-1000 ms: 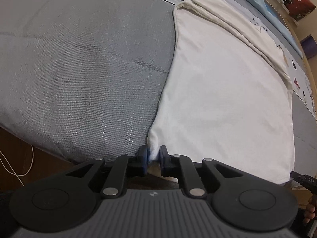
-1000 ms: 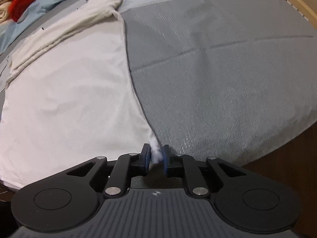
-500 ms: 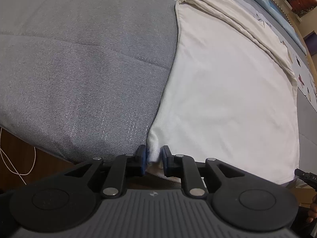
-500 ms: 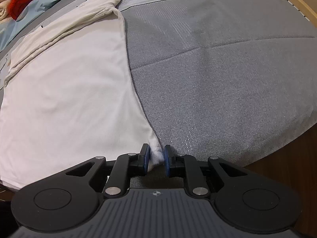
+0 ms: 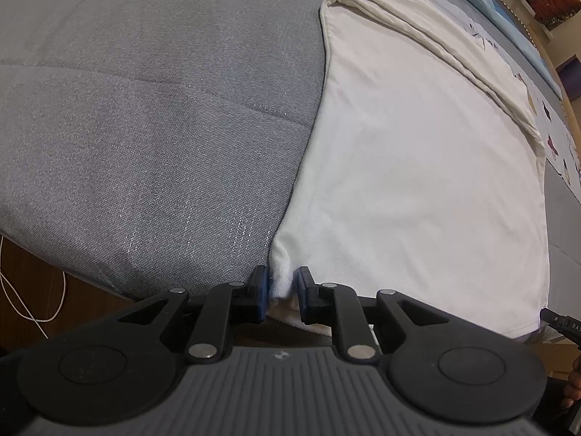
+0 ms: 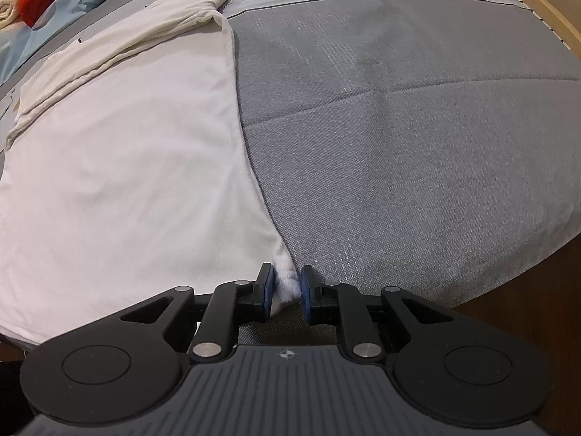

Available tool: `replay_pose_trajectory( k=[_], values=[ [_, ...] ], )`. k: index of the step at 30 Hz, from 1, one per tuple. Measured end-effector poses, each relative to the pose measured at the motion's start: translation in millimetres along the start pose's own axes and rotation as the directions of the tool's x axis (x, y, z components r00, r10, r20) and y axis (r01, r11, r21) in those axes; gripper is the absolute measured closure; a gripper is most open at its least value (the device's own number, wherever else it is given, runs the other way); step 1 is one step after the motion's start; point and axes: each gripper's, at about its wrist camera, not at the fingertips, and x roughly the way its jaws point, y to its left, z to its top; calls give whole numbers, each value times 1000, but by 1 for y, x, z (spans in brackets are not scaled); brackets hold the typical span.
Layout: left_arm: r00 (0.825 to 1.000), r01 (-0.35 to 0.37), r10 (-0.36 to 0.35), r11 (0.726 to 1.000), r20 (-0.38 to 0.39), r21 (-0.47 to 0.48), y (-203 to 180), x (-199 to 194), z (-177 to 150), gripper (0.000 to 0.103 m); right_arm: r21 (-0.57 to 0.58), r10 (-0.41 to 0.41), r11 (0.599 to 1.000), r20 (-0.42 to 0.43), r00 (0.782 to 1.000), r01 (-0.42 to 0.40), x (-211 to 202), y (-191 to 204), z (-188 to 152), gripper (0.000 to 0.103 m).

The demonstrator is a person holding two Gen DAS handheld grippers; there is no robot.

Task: Fold small clothes
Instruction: 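Grasp the hem of the folded shirt with the left tool while the right tool grasps it too, then lift the hem with both tools and fold it toward the collar, then release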

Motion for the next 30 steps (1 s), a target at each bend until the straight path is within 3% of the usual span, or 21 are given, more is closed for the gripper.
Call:
replay_pose_trajectory(
  k=[9, 13, 21, 30],
  values=[
    [1000, -5, 4, 1000, 6, 22, -3, 1, -1, 85, -17, -4, 1000, 4, 1000, 4, 0, 3, -1, 87],
    [1000, -2, 1, 999, 17, 32, -5, 0, -1, 93, -27, 3, 1000, 17, 1000, -2, -3, 4, -1, 93],
    [999, 0, -2, 999, 38, 50, -9, -6, -6, 94, -30, 10, 1000, 41, 999, -9, -6, 3, -5, 94],
    [989, 28, -38, 997, 141, 72, -17, -34, -15, 96, -20, 69, 998, 143, 987, -67, -29, 3, -6, 96]
  ],
)
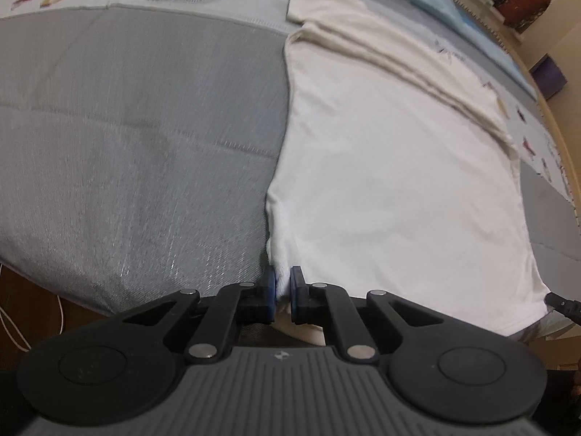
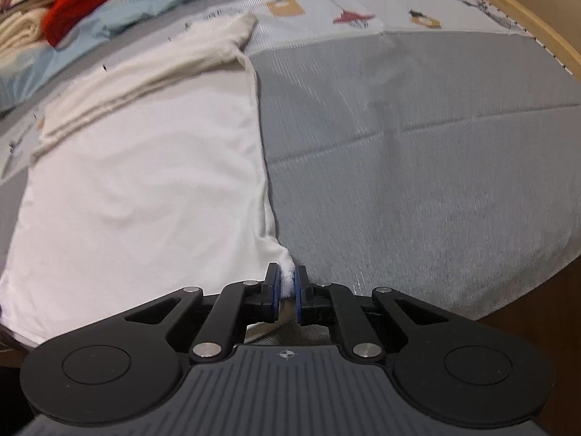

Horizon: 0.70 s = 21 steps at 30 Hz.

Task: Fold small clothes
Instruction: 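Lift the hem with both tools and fold it toward the collar, then release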

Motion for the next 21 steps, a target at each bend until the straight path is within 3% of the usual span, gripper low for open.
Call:
replay_pose_trajectory(
  k=[5, 9, 13, 17, 21],
  values=[
    [997, 4, -9, 997, 71, 73, -16, -31, 1, 96, 44, 88, 995, 76, 993, -91, -30, -4, 9, 96],
    [987, 62, -77, 992, 144, 108, -26, -73, 4, 96, 70, 164, 981, 188, 968, -180, -72, -12, 22, 97],
    [962, 120, -157, 978, 224, 171, -26, -135, -4, 97, 67, 252, 957, 302, 920, -284, -129, -23, 26, 97],
    [928, 188, -228, 969, 295, 158, -12, -193, -18, 97, 22, 313, 937, 395, 864, -349, -191, -37, 17, 97],
    [914, 205, -237, 970, 330, 128, -6, -211, -19, 97, 13, 322, 931, 434, 841, -364, -220, -47, 9, 97]
  ],
)
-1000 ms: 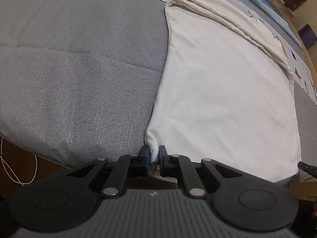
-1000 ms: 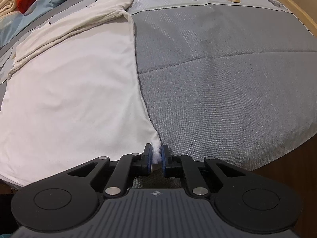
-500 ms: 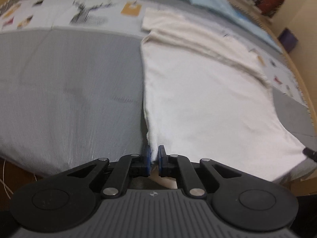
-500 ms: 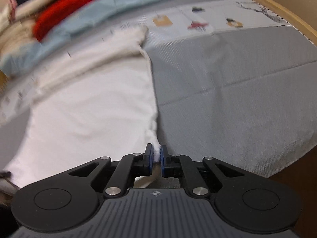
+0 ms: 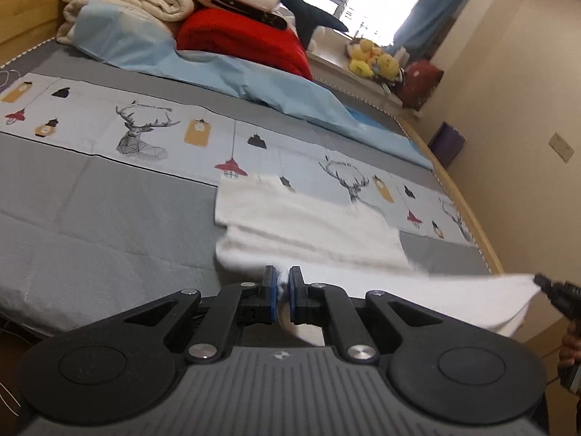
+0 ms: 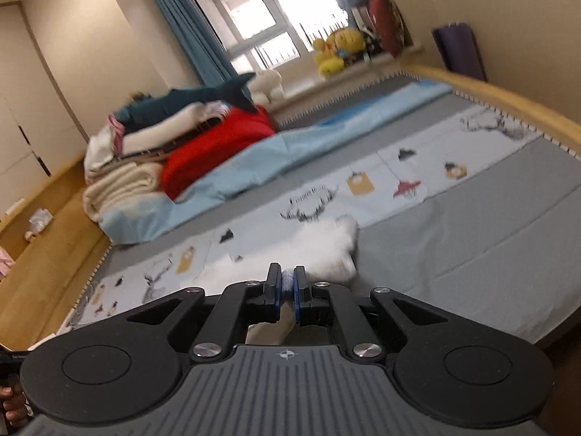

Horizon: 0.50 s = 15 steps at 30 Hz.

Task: Fold small clothes
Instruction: 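Lift the hem with both tools and fold it toward the collar, then release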

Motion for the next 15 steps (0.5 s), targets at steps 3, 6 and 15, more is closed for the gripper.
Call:
replay_pose_trajectory(
  k=[3, 6, 15],
  values=[
    [999, -29, 30, 1000, -29, 7, 4, 25, 13, 97, -7, -28, 1000, -22, 999, 27, 18, -6, 2, 97],
    [995, -74, 75, 997, -60, 29, 11, 69, 30, 97, 26, -63, 998, -65, 996, 65, 57, -13, 4, 97],
    [983, -172, 178, 979, -52, 110, 42, 196, 65, 97, -28, -236, 972, -156, 959, 234, 188, -18, 20, 97]
  ],
)
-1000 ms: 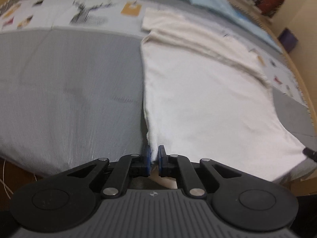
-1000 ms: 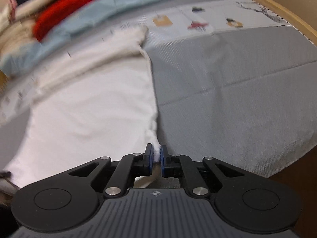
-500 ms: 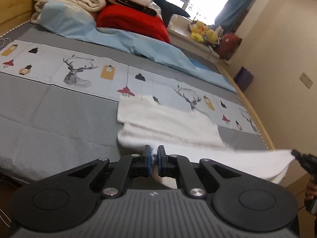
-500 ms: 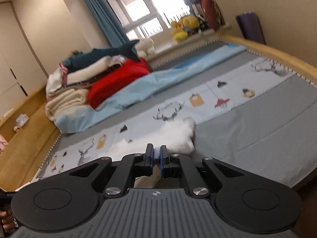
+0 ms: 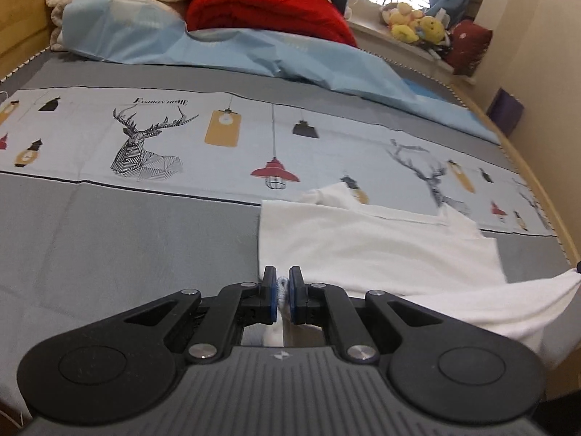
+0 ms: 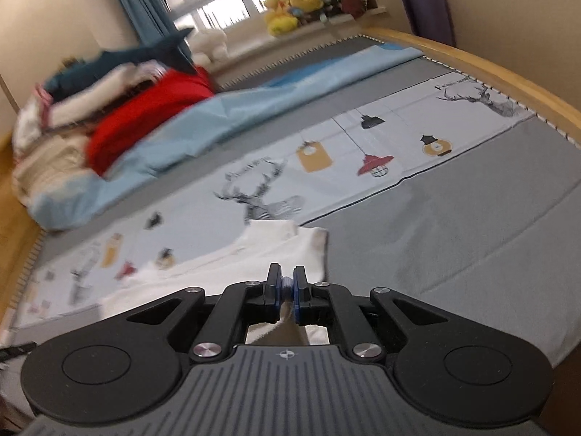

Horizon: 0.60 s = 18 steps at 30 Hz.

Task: Fold small clothes
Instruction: 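Lift the hem with both tools and fold it toward the collar, then release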

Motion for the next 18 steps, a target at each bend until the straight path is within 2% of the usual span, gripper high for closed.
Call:
replay_pose_trajectory(
  k=[1, 3, 6, 8, 10, 12, 16, 18],
  values=[
    [1000, -1, 1, 1000, 3, -4, 2, 9, -2, 96, 7, -16, 1000, -17, 1000, 16, 14, -1, 2, 97],
    [1000, 11, -13, 998, -27, -69, 9, 24, 3, 95, -14, -46, 999, -34, 998, 45, 36, -1, 0, 97],
    [1000, 20, -18, 995, 24, -99, 13, 22, 12, 90, -17, -112, 994, -52, 992, 112, 59, -9, -9, 96],
    [999, 40, -39, 994, 13, -103, 14, 23, 13, 87, 19, -152, 988, -65, 986, 154, 63, -18, -9, 93],
    [1000, 22, -24, 997, -16, -72, 13, 27, 11, 87, 52, -133, 990, -7, 991, 134, 55, -25, -7, 93],
    [998, 26, -30, 997, -54, -70, 14, 33, 8, 87, 43, -158, 987, 7, 987, 158, 54, -31, -7, 92],
    [993, 16, -21, 999, -119, -46, 10, 46, -3, 85, 70, -142, 987, -31, 989, 144, 57, -47, -13, 92],
    [989, 8, -11, 1000, -145, -19, 5, 52, -7, 82, 56, -118, 991, -96, 988, 124, 65, -50, -18, 91]
  ],
)
